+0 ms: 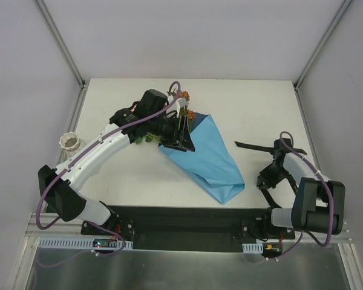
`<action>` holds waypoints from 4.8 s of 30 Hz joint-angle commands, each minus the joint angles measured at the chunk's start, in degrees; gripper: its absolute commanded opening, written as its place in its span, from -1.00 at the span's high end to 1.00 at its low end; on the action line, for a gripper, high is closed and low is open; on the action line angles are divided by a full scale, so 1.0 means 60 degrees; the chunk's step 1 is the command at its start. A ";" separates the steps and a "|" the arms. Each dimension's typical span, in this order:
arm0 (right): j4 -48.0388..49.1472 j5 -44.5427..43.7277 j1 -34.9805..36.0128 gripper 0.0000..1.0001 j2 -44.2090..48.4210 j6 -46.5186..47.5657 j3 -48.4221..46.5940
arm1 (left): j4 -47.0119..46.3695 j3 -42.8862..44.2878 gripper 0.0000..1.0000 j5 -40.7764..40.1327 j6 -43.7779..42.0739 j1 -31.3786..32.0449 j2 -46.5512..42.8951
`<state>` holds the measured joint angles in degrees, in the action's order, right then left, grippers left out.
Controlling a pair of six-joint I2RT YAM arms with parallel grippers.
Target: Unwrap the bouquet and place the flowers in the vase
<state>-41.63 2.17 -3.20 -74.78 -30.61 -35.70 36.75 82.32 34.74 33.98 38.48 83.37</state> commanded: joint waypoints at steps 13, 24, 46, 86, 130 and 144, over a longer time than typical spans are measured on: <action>-0.1133 -0.2562 -0.0934 0.06 0.0670 0.2216 -0.2971 | 0.0320 -0.0172 0.04 0.0200 -0.0418 -0.0715 -0.0376; -0.1119 -0.1049 0.0476 0.12 0.2065 -0.0626 -0.0085 | 0.0115 0.0005 0.04 0.0523 -0.0536 -0.0700 0.0065; -0.0590 -0.2692 -0.2546 0.07 -0.1323 0.1892 -0.2953 | 0.0129 -0.1064 -0.01 0.0626 -0.0565 -0.0715 -0.0902; 0.1650 -0.7435 1.1506 -0.40 -0.1540 0.5542 -0.3673 | -0.4690 -0.6265 -0.58 -0.1719 0.1281 -0.0715 -0.4960; 0.2074 0.1510 0.4519 -0.93 0.0894 0.5131 -0.3980 | -0.4968 -0.7246 -0.95 -0.0255 0.2467 -0.0744 -0.6366; 0.3201 0.5727 0.2965 -0.96 -0.2345 0.5659 -0.3513 | -0.4939 -0.7657 -0.92 0.0449 0.2321 -0.0730 -0.8153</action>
<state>-27.11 24.38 13.91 -87.61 2.35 -58.57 8.80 35.75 34.83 48.62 34.39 35.48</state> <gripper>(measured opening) 0.969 0.958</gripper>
